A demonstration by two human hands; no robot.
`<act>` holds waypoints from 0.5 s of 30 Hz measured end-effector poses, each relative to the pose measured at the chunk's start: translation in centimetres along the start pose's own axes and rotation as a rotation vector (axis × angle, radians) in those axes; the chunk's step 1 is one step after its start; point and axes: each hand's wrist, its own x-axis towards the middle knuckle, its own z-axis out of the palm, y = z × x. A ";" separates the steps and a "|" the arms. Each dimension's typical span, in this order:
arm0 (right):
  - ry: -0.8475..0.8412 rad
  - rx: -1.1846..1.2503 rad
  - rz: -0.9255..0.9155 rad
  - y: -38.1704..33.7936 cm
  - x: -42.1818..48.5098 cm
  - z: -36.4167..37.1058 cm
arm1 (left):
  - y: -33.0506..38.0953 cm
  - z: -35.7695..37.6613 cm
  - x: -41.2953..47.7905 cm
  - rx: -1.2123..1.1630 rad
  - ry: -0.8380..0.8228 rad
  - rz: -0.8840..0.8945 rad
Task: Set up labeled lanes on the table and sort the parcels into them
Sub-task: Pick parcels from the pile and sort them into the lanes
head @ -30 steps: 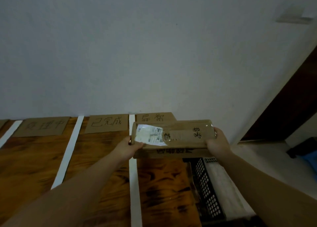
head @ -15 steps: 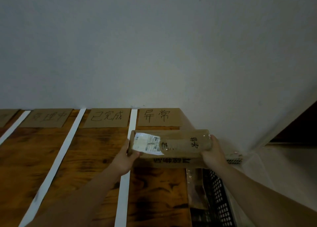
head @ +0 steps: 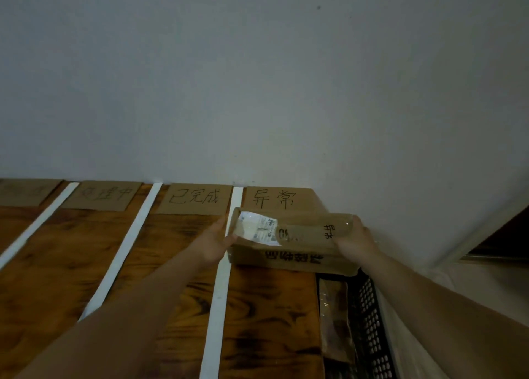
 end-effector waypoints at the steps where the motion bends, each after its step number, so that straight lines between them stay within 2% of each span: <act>1: -0.002 -0.095 -0.005 -0.7 -0.3 0.0 | 0.0 -0.9 -0.4 0.036 0.015 -0.019; 3: -0.009 -0.312 -0.045 -2.3 -1.1 0.2 | -0.6 -2.8 -1.4 0.078 0.049 -0.070; 5: -0.013 -0.427 -0.141 -4.8 -2.4 1.1 | -1.6 -4.9 -2.6 0.060 0.072 -0.098; 10: -0.125 -0.503 -0.380 -13.5 -7.3 6.9 | -5.6 -11.7 -7.2 0.109 0.123 -0.080; 15: -0.193 -0.543 -0.535 -22.3 -14.7 16.3 | -12.8 -21.3 -13.4 0.136 0.218 -0.095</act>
